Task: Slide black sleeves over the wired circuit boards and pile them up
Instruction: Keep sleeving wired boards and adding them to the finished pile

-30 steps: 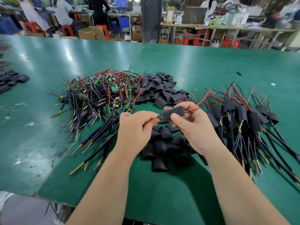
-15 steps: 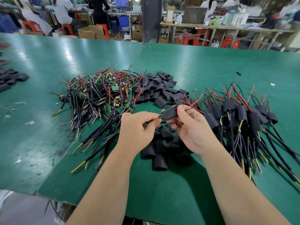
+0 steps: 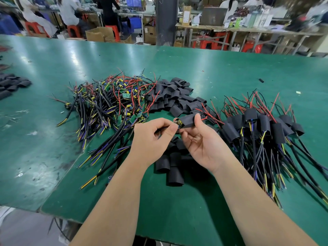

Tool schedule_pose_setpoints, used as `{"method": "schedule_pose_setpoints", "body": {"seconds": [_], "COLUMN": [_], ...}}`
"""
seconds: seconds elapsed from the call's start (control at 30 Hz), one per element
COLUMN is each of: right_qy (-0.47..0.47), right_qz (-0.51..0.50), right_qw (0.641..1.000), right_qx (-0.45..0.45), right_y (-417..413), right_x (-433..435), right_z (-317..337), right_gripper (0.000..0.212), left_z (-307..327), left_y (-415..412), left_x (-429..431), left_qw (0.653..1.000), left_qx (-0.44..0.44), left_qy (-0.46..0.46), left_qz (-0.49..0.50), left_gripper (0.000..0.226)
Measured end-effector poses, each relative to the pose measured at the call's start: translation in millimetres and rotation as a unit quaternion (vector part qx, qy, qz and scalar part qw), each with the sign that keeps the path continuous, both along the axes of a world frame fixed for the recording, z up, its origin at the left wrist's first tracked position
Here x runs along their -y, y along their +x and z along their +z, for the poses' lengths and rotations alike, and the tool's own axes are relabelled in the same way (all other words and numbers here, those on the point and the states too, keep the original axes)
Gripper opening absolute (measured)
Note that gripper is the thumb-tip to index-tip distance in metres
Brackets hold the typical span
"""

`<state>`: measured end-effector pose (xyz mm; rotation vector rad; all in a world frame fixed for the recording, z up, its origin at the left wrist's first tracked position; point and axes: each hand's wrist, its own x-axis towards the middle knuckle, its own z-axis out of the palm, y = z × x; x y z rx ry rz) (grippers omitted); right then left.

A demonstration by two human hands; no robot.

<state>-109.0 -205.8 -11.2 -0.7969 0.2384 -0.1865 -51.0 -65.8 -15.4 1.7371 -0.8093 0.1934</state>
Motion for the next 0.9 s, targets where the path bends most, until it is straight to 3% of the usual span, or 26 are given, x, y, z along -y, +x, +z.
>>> {"method": "schedule_pose_setpoints", "body": {"seconds": [0.23, 0.67, 0.83, 0.9], "right_qy": [-0.009, -0.041, -0.106, -0.137], "right_qz": [0.006, 0.021, 0.021, -0.001], "right_qw": [1.0, 0.998, 0.991, 0.987], "right_qx": [0.027, 0.04, 0.084, 0.085], "right_y": [-0.2, -1.3, -4.2, -4.3], "right_x": [-1.0, -2.6, -0.9, -0.4], "right_z": [1.1, 2.2, 3.4, 2.8], "right_gripper": [0.042, 0.04, 0.028, 0.025], "left_z": [0.2, 6.9, 1.1, -3.1], "left_y": [0.1, -1.5, 1.2, 3.5], "left_x": [1.5, -1.0, -0.5, 1.2], "left_qw": [1.0, 0.996, 0.998, 0.998], "left_qx": [-0.02, -0.076, -0.063, -0.064], "left_qy": [0.015, -0.004, 0.018, 0.017], "left_qz": [0.005, -0.036, -0.021, -0.007], "left_gripper": [0.024, 0.025, 0.021, 0.008]}}
